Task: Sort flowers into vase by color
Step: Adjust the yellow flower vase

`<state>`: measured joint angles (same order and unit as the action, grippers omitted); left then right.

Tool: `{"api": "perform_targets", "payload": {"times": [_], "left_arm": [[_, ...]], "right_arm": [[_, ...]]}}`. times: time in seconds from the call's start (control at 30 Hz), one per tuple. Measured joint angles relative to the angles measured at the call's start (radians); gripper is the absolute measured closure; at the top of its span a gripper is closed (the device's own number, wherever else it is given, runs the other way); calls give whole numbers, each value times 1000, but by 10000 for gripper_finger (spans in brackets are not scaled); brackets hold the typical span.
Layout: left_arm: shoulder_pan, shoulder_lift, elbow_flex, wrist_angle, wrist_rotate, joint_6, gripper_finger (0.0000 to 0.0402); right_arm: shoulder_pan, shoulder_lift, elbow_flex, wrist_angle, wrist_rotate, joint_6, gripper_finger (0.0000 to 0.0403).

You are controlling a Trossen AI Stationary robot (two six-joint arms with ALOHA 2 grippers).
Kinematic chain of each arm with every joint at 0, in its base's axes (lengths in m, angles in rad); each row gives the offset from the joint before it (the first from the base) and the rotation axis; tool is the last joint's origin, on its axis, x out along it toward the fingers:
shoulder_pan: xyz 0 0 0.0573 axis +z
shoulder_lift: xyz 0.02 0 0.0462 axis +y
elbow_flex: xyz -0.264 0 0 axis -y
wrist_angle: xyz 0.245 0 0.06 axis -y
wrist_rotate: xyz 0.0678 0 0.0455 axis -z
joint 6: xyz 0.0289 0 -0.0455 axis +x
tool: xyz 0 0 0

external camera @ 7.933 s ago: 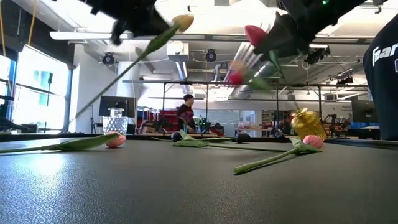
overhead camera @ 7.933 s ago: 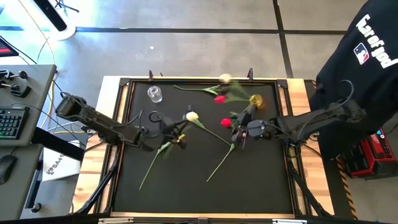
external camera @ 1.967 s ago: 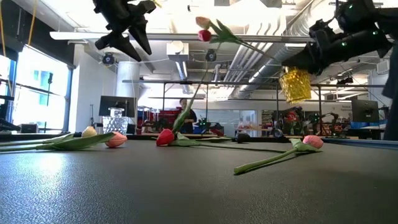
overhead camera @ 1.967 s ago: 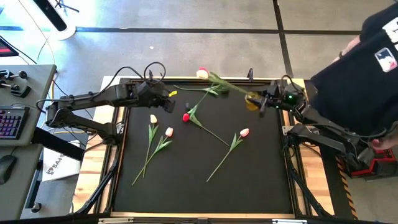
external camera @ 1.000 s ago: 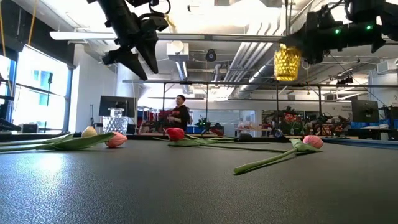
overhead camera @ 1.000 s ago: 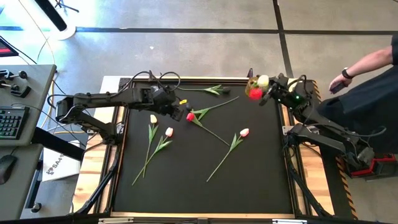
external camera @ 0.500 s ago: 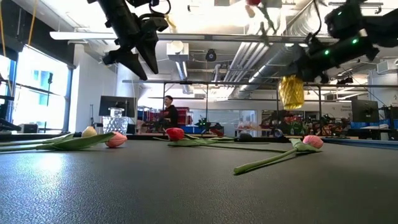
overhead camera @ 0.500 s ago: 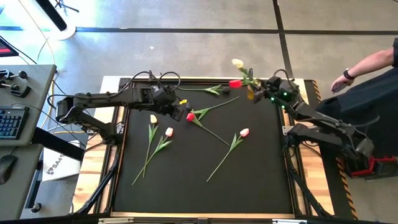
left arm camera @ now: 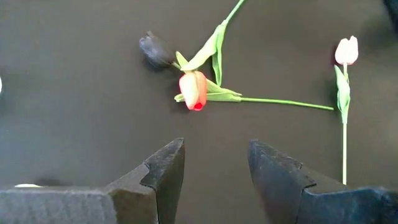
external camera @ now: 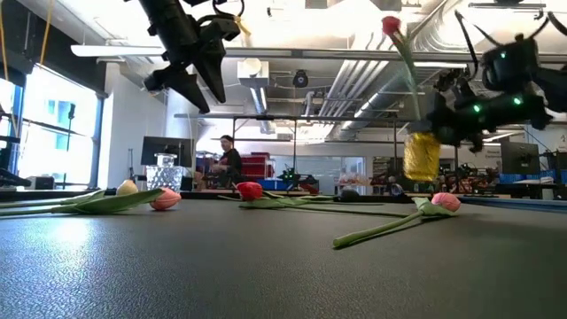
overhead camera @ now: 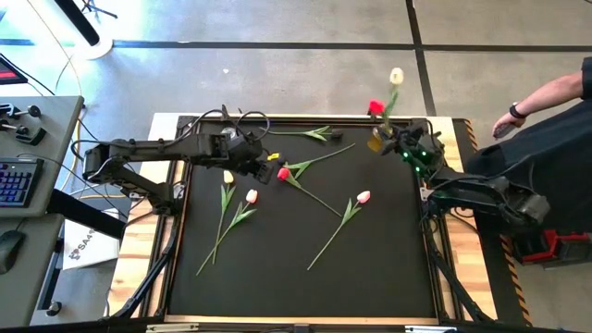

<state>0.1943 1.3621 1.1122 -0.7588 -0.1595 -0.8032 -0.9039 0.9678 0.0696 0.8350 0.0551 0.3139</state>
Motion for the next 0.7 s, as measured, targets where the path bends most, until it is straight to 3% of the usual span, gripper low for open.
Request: {"api": "perform_targets", "payload": {"times": [0.43,0.7], "left_arm": [[44,0,0,3,-11,40,236],[50,0,0,7,-11,47,236]], "right_arm": [[-43,20,-60,-36,26,-117,226],[-29,31,-53,-8,103,-115,226]]}}
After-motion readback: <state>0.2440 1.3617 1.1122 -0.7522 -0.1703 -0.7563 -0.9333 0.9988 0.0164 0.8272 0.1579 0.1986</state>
